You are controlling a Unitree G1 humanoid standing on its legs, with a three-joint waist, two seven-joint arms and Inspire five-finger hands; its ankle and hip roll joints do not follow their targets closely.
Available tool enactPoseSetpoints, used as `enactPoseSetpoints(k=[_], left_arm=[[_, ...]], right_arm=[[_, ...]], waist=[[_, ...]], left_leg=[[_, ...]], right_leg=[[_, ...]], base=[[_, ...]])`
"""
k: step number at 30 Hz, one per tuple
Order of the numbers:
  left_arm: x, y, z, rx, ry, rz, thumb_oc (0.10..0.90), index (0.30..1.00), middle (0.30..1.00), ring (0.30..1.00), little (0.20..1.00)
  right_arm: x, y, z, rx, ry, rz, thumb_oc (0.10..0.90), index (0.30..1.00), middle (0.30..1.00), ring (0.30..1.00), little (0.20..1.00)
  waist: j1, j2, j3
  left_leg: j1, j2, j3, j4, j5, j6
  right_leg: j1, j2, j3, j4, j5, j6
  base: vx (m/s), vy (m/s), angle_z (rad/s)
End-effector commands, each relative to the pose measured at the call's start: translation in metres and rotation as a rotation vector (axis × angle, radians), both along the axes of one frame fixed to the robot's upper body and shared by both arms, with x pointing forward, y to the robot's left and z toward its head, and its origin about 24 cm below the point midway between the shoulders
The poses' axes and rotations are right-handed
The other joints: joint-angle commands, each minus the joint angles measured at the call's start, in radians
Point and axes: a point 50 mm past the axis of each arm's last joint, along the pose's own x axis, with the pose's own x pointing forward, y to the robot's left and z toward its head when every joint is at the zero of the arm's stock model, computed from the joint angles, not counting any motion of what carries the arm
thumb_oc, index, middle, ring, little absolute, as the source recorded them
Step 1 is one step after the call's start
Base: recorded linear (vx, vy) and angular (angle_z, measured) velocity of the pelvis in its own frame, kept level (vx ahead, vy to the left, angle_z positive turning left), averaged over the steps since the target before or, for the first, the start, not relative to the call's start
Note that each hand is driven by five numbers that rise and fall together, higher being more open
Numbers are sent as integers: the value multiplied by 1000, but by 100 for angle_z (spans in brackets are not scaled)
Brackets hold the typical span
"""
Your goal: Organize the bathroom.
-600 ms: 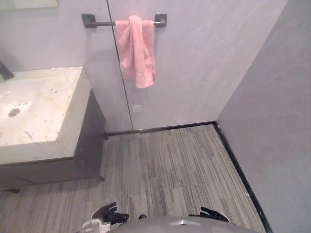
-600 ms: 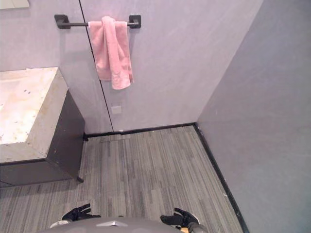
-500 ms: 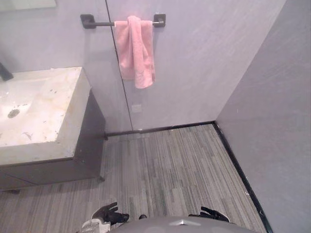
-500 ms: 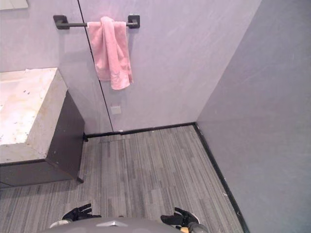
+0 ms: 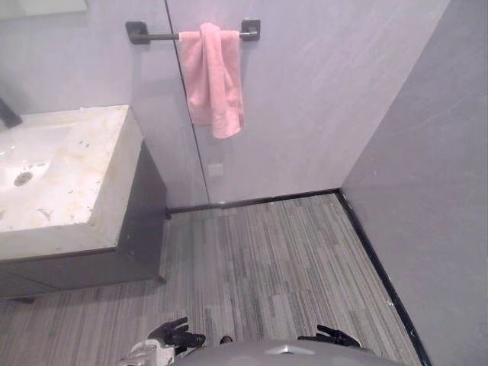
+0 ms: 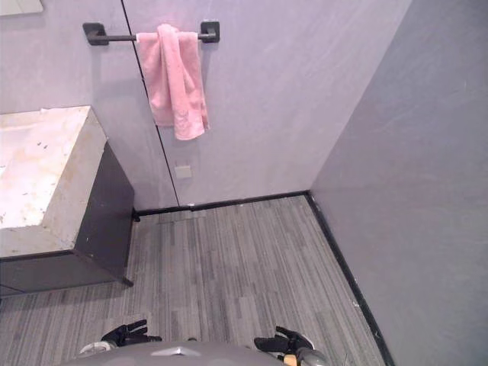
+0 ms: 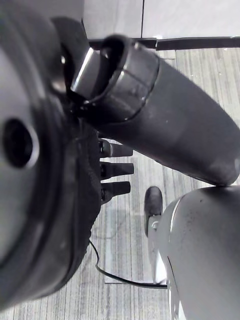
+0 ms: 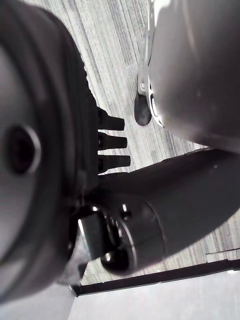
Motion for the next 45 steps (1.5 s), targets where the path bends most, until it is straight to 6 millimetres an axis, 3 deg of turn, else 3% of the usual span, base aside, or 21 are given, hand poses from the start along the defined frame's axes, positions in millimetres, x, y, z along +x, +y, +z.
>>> enactPoseSetpoints(k=[1, 11, 17, 22, 26, 28, 29, 32, 35, 37, 38, 39, 40, 41, 42, 45], left_arm=[[-16, -8, -5, -26, 73, -37, 800, 900, 900, 900, 900], [-14, -13, -6, -19, 59, -42, 800, 900, 900, 900, 900], [-16, -12, -6, -12, 66, -39, 800, 900, 900, 900, 900], [-17, -10, -5, -4, 54, -21, 800, 900, 900, 900, 900], [-10, -7, -4, 14, 7, 1, 800, 900, 900, 900, 900], [4, 0, 1, 34, -62, 30, 800, 900, 900, 900, 900], [17, 5, 5, 48, -114, 39, 800, 900, 900, 900, 900], [59, 11, 19, 64, -236, 1, 800, 900, 900, 900, 900], [73, 11, 24, 76, -270, -56, 800, 900, 900, 900, 900], [79, 11, 27, 83, -276, -99, 800, 900, 900, 900, 900], [79, 12, 27, 82, -271, -105, 800, 900, 900, 900, 900], [76, 14, 26, 86, -260, -107, 800, 900, 900, 900, 900], [71, 16, 25, 97, -251, -113, 800, 900, 900, 900, 900], [71, 16, 25, 97, -251, -113, 800, 900, 900, 900, 900], [59, 20, 22, 115, -229, -109, 800, 900, 900, 900, 900], [47, 24, 19, 119, -198, -76, 800, 900, 900, 900, 900]], right_arm=[[-1, -6, 0, -18, 30, 33, 800, 900, 900, 900, 900], [-14, -5, -3, 46, 90, -115, 800, 900, 900, 900, 900], [-13, -5, -2, 44, 85, -108, 800, 900, 900, 900, 900], [-9, -4, -2, 32, 65, -54, 800, 900, 900, 900, 900], [7, -5, 2, 32, -23, -15, 800, 900, 900, 900, 900], [28, -6, 8, 45, -124, 11, 800, 900, 900, 900, 900], [43, -5, 12, 48, -175, 29, 800, 900, 900, 900, 900], [70, -11, 24, 40, -276, 62, 800, 900, 900, 900, 900], [72, -19, 27, 27, -301, 50, 800, 900, 900, 900, 900], [70, -23, 27, 18, -287, 53, 800, 900, 900, 900, 900], [69, -23, 26, 16, -277, 55, 800, 900, 900, 900, 900], [66, -20, 24, 17, -261, 64, 800, 900, 900, 900, 900], [64, -18, 23, 23, -249, 73, 800, 900, 900, 900, 900], [64, -18, 23, 23, -248, 73, 800, 900, 900, 900, 900], [57, -15, 20, 33, -220, 90, 800, 900, 900, 900, 900], [41, -14, 14, 47, -147, 105, 800, 900, 900, 900, 900]], waist=[[10, 0, -11], [10, 2, -8], [15, 1, -4], [20, -5, 2], [31, -11, 7], [34, -10, 14], [29, -9, 26], [10, 15, 85], [-7, 29, 110], [-17, 31, 117], [-18, 24, 114], [-17, 8, 109], [-12, -3, 107], [-12, -1, 109], [-10, -19, 116], [-12, -31, 132]], left_leg=[[13, 46, -26, -1, -60, -6], [14, 46, -33, -1, -61, -7], [10, 42, -39, -1, -60, -5], [9, 35, -45, -1, -60, -1], [8, 23, -62, -1, -62, 9], [5, 13, -77, -1, -60, 24], [0, 2, -79, 2, -58, 41], [-4, -15, -74, 24, -59, 73], [1, -25, -101, 45, -66, 78], [9, -36, -138, 54, -68, 75], [11, -42, -154, 58, -72, 70], [14, -51, -168, 68, -88, 63], [17, -53, -165, 68, -100, 60], [21, -51, -166, 67, -100, 59], [44, -55, -141, 67, -122, 55], [80, -57, -129, 80, -147, 62]], right_leg=[[-38, -36, 8, 14, 20, 52], [-34, -37, 2, 12, 21, 53], [-38, -40, -1, 16, 21, 54], [-38, -43, -1, 20, 20, 55], [-43, -52, 0, 40, 17, 59], [-69, -68, 4, 120, -5, 66], [-123, -86, 17, 227, 14, 76], [-331, -127, 82, 615, 178, 78], [-428, -85, 130, 751, 216, 74], [-473, -69, 137, 711, 235, 70], [-456, -71, 138, 586, 226, 62], [-397, -85, 128, 332, 208, 62], [-370, -90, 106, 202, 203, 75], [-364, -88, 104, 198, 204, 74], [-361, -77, 47, 49, 212, 104], [-377, -66, 22, 51, 242, 115]], base=[[0, 0, 0], [0, 0, 0], [0, 24, 0], [20, 65, 0], [29, 91, 2], [-9, 151, 7], [-68, 220, 7], [-92, 255, -1], [44, 116, 40], [174, 13, 66], [321, -145, 74], [401, -201, 70], [307, -158, 59], [346, -201, 33], [365, -203, 5], [384, -195, -18]])
